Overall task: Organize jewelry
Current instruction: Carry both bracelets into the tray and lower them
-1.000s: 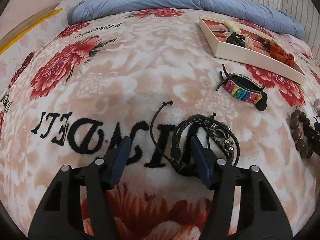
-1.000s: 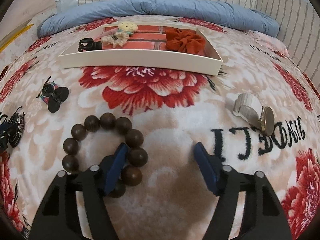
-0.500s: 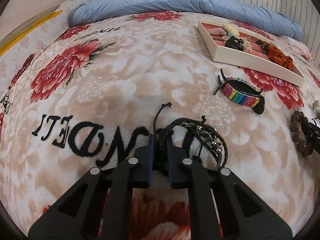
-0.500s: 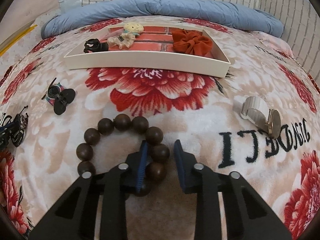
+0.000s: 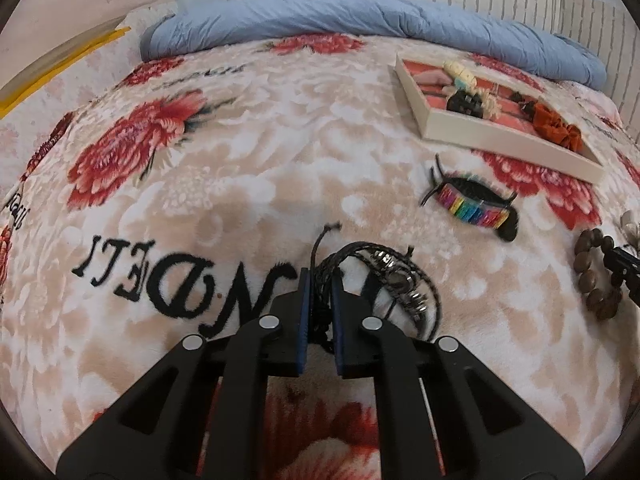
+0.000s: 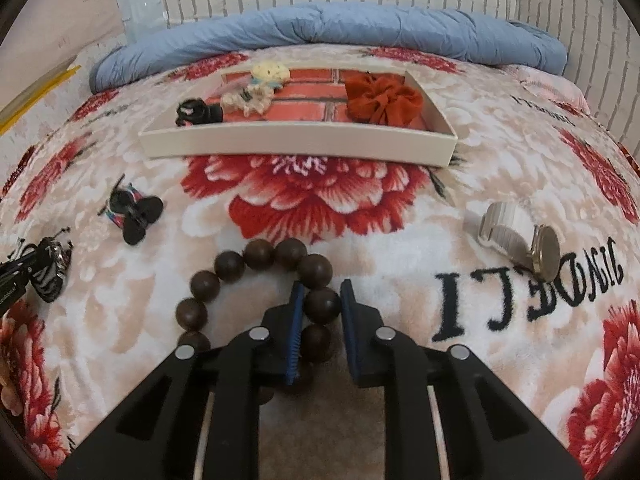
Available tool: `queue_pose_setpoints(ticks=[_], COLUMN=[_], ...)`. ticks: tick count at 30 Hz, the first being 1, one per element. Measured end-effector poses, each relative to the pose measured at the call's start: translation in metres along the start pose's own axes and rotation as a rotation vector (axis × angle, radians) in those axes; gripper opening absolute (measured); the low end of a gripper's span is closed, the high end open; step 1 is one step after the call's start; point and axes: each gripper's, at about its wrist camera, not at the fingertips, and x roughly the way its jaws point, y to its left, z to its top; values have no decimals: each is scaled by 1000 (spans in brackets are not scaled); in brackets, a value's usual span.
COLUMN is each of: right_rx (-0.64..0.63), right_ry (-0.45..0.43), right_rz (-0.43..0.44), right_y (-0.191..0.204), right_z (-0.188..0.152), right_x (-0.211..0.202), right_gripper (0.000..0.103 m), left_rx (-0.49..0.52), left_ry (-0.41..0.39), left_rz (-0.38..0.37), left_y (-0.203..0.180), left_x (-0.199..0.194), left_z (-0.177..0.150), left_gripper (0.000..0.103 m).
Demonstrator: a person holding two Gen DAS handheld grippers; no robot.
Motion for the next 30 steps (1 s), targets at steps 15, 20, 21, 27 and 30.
queue_pose_setpoints(ticks=[15,20,21,27,30], right_rx=[1,21,27,57,65], right_ry=[-168,-197,-202,-222,-218], right_rz=[67,78,82,98,100], right_y=[-13,-31,-35,-50,-52], right_z=[74,104,111,141,149], right_x=[-33,-29,-28,-14,-1], right_gripper=[19,19,19,19,19], left_rx=[39,76,77,81,89], left_ry=[-144,-172,-175,-189,-186], left_rz=[-73,-98,-103,-140,-157], left_y=[-56,-91,-96,-124,-139], left_x=[-42,-38,-37,-24,-12], left_z=[87,119,123,155,165], left_gripper=[8,8,8,8,8])
